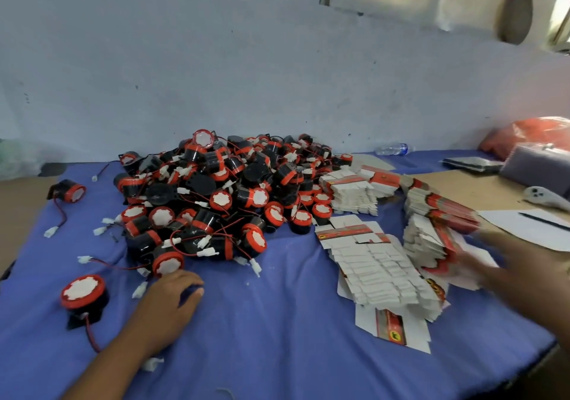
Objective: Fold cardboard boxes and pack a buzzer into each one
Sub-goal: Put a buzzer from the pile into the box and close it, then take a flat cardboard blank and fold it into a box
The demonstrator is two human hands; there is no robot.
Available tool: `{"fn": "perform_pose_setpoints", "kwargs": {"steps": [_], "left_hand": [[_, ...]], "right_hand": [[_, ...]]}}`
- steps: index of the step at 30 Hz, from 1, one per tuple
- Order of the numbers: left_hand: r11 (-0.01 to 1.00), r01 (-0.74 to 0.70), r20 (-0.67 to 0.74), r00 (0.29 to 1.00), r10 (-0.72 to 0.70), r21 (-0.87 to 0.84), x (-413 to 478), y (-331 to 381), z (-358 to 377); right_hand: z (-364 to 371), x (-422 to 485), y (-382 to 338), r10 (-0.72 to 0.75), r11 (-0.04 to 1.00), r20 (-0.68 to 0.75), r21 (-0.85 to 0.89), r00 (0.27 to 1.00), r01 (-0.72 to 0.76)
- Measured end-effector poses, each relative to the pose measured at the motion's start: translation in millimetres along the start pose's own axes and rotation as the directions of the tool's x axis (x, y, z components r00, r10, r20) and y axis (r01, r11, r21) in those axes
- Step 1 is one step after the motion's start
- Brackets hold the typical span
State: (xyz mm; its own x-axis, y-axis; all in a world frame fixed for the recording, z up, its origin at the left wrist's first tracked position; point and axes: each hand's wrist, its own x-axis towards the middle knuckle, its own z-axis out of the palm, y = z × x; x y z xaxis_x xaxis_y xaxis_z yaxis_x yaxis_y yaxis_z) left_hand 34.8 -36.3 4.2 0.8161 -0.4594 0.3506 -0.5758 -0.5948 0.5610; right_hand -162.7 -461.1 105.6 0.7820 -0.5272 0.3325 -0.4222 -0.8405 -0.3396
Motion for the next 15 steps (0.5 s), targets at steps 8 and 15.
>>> {"fn": "perform_pose_setpoints", "kwargs": {"steps": [8,15], "left_hand": [[0.999,-0.045,0.01,0.999,0.046,-0.011,0,-7,0],[0.997,-0.062,-0.01,0.998,0.062,-0.041,0,-13,3]], "right_hand": [[141,75,-120,0.026,0.913,0.357,-0.389,0.934,0.123],[115,57,-121,-0.156,0.914,-0.086,-0.39,0.984,0.111]]}}
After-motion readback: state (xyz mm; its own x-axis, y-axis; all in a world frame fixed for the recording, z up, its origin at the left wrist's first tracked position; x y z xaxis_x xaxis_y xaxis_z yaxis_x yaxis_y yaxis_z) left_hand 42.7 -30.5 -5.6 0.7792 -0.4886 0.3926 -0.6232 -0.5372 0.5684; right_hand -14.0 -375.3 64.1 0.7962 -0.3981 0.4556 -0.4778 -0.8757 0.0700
